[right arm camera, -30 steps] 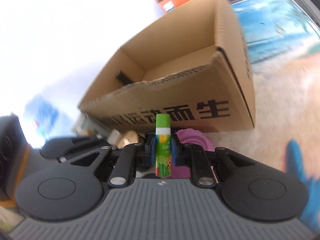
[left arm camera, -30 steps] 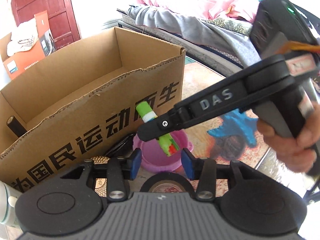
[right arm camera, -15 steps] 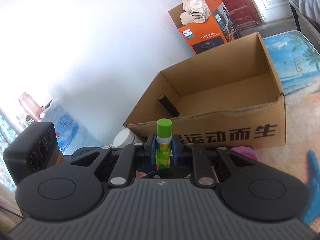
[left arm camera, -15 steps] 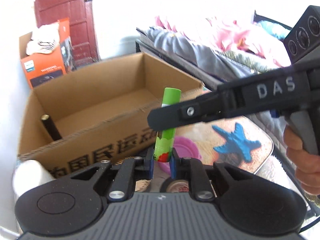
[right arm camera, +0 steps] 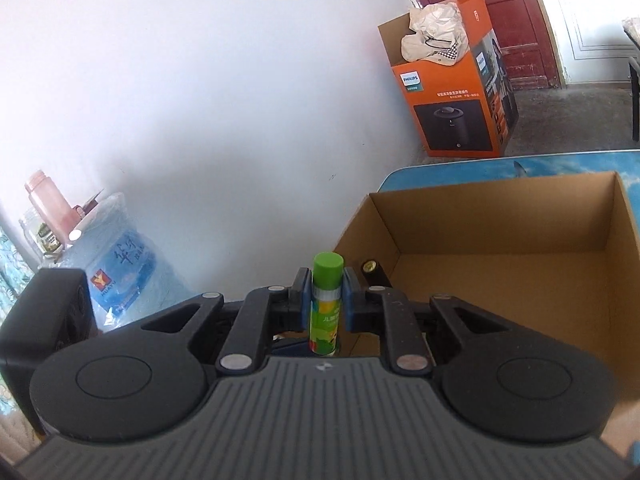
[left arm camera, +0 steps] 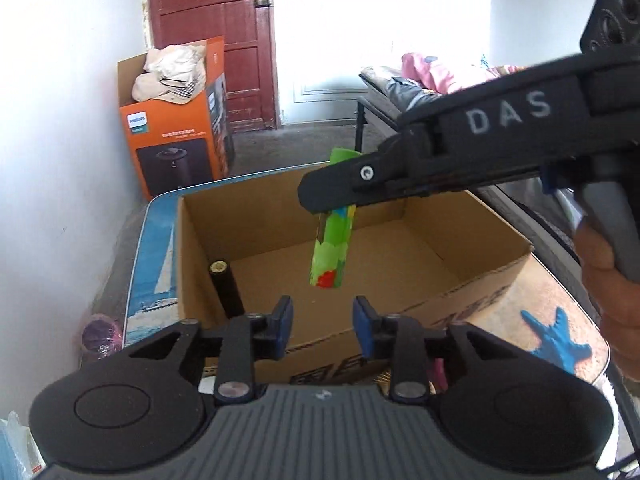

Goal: Organize rigid objects
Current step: 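Carry the glue stick into the box and release it with the right gripper, then grasp the black electrical tape roll by its rim with the right gripper, then carry the tape roll into the box and open the right gripper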

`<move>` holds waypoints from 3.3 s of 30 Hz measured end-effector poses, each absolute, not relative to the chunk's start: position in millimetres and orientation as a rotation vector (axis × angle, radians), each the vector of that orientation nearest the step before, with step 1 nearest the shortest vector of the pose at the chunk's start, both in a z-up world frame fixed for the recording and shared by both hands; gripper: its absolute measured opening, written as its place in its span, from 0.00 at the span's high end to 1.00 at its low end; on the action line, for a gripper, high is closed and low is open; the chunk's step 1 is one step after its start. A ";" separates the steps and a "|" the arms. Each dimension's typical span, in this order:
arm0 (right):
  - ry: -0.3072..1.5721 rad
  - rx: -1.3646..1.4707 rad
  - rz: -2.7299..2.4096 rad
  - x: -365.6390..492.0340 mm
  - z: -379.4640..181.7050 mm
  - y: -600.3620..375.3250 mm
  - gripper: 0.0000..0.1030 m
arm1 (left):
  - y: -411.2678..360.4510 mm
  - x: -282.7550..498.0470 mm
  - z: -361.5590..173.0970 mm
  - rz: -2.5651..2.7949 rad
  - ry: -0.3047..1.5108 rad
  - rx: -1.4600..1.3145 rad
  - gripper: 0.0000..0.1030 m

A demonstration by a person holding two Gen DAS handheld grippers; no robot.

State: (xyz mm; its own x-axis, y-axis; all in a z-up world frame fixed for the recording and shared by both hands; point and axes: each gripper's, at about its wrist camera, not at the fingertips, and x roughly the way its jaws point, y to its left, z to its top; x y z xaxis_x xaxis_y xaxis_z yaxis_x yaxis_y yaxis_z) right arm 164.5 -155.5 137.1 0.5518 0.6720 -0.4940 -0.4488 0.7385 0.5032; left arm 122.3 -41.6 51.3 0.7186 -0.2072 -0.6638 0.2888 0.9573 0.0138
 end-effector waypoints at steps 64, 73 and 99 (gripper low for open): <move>0.917 0.617 0.214 -7.1 -11.6 -260.3 0.62 | -123.1 37.0 -44.7 -0.586 0.904 0.371 0.36; 0.957 0.536 0.260 15.5 -26.3 -248.5 0.71 | -136.2 47.3 -62.4 -0.571 0.934 0.404 0.34; 0.938 0.355 0.231 13.1 -3.9 -227.6 0.85 | -134.5 35.4 -44.4 -0.604 0.859 0.351 0.43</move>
